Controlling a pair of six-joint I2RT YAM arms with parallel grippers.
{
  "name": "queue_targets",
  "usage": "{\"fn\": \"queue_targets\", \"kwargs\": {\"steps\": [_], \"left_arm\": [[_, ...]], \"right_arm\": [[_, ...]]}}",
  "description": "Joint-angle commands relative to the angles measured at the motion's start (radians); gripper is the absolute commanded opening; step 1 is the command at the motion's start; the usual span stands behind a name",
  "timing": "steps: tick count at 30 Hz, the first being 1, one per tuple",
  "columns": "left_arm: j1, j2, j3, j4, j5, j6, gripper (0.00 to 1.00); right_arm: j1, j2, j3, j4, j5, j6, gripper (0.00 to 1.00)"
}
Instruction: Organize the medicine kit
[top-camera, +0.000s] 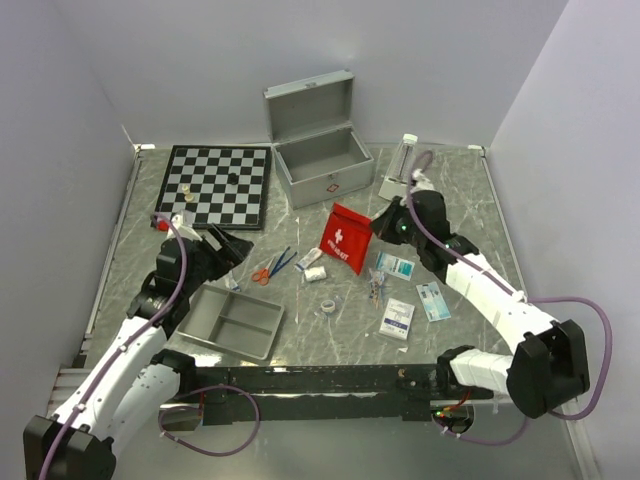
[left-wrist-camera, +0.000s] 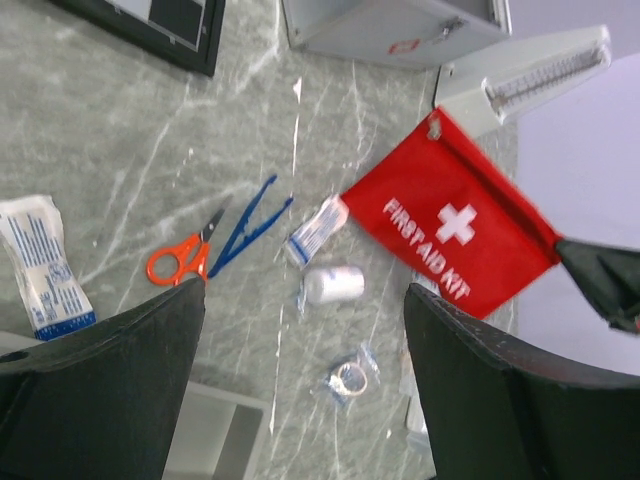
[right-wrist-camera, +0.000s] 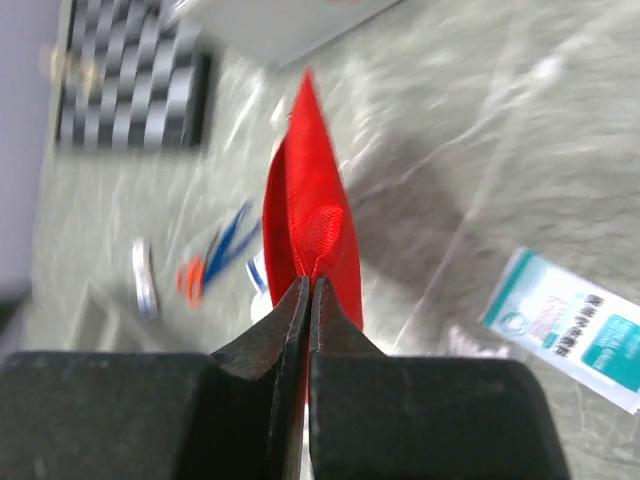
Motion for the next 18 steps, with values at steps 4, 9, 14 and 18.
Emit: {"fn": "queue_targets", "kwargs": {"steps": [4,9,14,18], "left_arm": [[-0.003,0.026,0.081,0.054,-0.103,0.046,0.87],[-0.003,0.065,0.184,0.035,-0.071,0.121,0.90],[-0.001,0.092,0.241,0.088,0.099,0.256,0.92],[-0.001,0.090,0.215,0.215,0.361,0.296,0.92]], "right_arm": [[0.079,0.031,0.196,-0.141,-0.278,-0.276,0.00],[0.135,0.062,0.354,-0.318,-0.401,-0.368,0.00],[0.161,0.077,0.475,-0.476,-0.502,-0.438,0.00],[0.162,0.080,0.547,-0.572,-0.572,-0.484,0.00]]}}
